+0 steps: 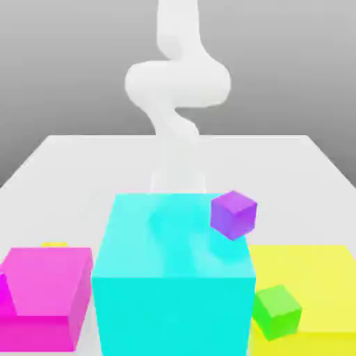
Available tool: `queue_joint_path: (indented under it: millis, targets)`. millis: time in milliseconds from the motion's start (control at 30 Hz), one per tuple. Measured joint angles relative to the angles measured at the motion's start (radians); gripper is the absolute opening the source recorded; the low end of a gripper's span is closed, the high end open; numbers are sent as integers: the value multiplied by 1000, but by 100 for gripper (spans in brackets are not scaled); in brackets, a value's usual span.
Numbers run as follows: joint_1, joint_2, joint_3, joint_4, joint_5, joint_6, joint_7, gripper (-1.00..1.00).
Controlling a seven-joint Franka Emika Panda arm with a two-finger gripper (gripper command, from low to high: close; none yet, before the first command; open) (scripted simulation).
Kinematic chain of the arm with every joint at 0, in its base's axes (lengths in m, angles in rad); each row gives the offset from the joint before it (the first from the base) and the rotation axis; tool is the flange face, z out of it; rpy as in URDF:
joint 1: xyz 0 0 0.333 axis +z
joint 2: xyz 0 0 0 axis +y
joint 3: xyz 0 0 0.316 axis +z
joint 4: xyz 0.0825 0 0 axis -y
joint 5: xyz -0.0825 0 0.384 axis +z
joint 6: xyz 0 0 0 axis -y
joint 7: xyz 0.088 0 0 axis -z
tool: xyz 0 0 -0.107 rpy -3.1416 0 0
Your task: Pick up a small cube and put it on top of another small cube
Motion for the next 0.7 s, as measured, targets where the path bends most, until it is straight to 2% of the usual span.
queue_joint_path:
  millis: [367,567,700]
  targets:
    - [73,376,-347,-179,156,196,-440,0]
    - [62,578,-479,-275,231,302,-671,0]
    - [-5,696,-531,-342,234,378,-790,0]
